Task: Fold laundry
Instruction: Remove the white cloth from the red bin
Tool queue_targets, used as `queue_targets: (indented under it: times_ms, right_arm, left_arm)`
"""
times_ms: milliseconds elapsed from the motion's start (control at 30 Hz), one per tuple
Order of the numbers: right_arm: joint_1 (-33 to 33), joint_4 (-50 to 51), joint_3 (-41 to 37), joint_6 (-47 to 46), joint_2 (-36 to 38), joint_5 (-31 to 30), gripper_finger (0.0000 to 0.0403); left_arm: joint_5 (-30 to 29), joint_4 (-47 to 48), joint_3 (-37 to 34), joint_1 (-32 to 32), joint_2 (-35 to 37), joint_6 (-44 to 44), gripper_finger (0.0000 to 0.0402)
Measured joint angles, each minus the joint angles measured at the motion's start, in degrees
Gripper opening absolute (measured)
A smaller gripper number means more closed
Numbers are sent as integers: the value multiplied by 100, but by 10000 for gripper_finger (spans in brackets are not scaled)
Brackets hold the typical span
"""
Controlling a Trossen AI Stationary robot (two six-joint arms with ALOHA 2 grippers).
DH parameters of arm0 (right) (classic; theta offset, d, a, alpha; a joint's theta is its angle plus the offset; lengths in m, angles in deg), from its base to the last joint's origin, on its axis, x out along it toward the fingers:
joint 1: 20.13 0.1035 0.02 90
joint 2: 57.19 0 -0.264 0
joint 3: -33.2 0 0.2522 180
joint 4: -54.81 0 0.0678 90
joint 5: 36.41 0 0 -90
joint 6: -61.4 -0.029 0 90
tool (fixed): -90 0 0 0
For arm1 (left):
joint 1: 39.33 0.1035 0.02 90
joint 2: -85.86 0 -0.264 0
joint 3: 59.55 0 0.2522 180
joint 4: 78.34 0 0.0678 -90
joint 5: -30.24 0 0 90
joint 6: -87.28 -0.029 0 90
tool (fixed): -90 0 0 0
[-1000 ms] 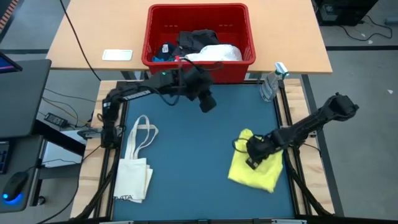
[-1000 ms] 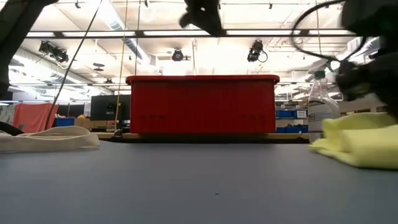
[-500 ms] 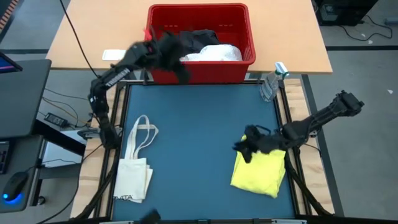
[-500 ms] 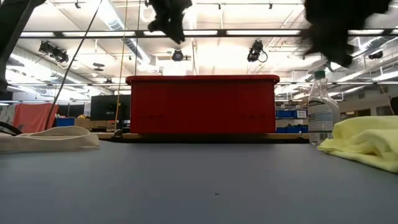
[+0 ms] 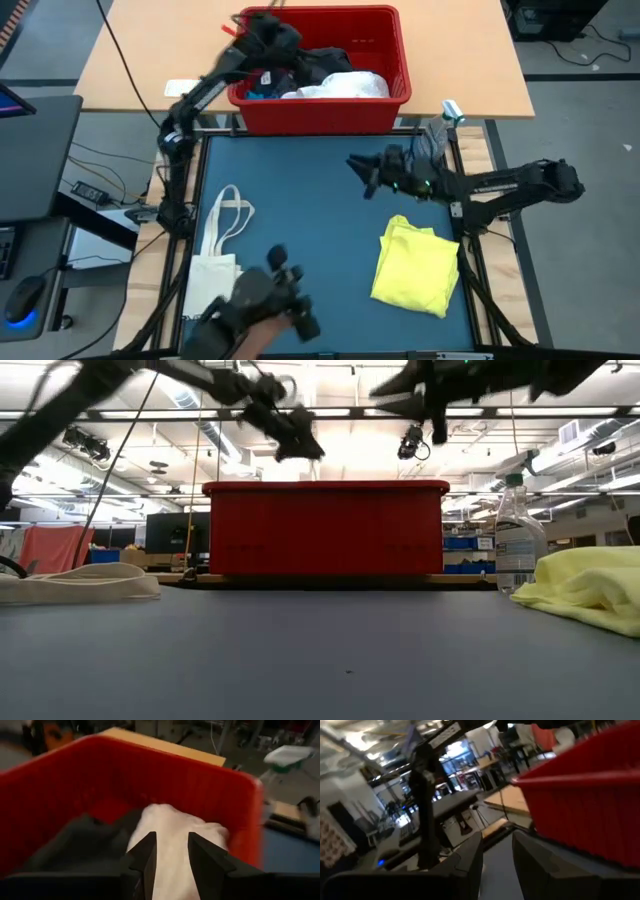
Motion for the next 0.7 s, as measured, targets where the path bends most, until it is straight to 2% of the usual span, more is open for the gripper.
queue_targets:
  times_ms: [133, 233, 400, 700]
  right_arm:
    - [-467, -9, 0, -830, -323, 801, 113]
    - [-590, -10, 0, -1251, -537, 1058, 113]
    - [-611, -5, -2, -1664, -737, 1136, 113]
    - [-658, 33, -2, -1665, -722, 1132, 113]
  left_arm:
    - [57, -1318, -2, 14, -716, 96, 116]
    - [97, -1817, 0, 33, -1182, 456, 116]
    - [-39, -2088, -7, 33, -1606, 425, 116]
    - [-37, -2006, 3, 31, -2041, 322, 116]
